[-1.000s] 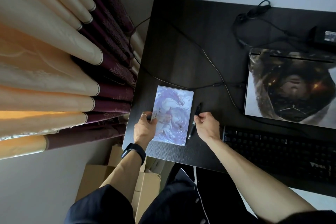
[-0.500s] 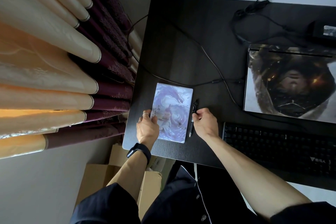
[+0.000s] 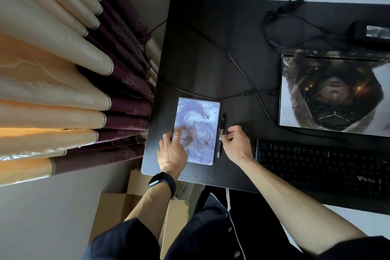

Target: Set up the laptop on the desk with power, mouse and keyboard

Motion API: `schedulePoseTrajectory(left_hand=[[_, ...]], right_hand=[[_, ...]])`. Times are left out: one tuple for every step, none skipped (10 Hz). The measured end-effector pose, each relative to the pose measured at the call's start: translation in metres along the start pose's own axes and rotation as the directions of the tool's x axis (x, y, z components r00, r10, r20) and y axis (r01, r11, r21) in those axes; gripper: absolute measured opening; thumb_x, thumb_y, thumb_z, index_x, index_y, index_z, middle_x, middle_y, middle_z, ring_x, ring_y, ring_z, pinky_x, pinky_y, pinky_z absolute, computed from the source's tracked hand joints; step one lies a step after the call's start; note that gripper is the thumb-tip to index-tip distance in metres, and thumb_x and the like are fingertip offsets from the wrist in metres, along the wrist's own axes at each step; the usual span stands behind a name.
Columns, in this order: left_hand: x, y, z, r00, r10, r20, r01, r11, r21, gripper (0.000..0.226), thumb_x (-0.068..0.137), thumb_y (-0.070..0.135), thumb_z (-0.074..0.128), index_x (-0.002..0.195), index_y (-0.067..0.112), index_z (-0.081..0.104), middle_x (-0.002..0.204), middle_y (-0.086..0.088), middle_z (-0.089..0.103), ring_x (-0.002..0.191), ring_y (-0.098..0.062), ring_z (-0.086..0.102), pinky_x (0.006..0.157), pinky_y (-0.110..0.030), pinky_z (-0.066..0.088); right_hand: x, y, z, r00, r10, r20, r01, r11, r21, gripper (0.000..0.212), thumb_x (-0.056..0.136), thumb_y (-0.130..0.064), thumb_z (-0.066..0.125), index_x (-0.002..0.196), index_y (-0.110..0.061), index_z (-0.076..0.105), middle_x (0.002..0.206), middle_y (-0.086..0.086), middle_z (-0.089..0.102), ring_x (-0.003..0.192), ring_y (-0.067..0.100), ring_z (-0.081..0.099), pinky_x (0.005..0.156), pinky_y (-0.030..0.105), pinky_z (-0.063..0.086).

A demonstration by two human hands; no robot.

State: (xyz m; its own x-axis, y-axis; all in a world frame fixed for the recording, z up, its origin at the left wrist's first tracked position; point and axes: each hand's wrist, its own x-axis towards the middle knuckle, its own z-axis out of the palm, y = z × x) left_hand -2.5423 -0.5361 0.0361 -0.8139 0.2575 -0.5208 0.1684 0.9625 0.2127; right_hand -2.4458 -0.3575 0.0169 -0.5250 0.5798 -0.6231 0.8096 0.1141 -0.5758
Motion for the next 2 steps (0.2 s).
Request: schedulePoseTrajectory(left_hand=[[-0.006, 0.008, 0.007, 0.999, 0.037, 0.013, -0.039, 0.985, 0.169, 0.08, 0.087, 0.014, 0.049, 0.156, 0.037, 0.014, 0.15, -0.008, 0.024, 0.125, -0.028, 0.037, 0.101, -0.04, 0.04], [-0.015, 0.019, 0.011, 0.997, 0.082, 0.004, -0.081, 0.976, 0.204, 0.082, 0.083, 0.009, 0.046, 0.156, 0.033, 0.016, 0.156, -0.008, 0.017, 0.128, -0.029, 0.034, 0.104, -0.039, 0.036]], right_hand=[[-0.007, 0.01, -0.007, 1.0, -0.018, 0.012, 0.018, 0.999, 0.031, 0.03, 0.095, -0.024, 0.059, 0.123, -0.016, 0.054, 0.109, -0.002, 0.066, 0.096, 0.02, 0.064, 0.088, 0.035, 0.052], [-0.019, 0.023, -0.019, 0.999, -0.02, -0.031, 0.024, 0.992, 0.124, 0.028, 0.096, -0.022, 0.06, 0.123, -0.017, 0.055, 0.11, -0.001, 0.064, 0.088, 0.016, 0.065, 0.077, 0.024, 0.049]])
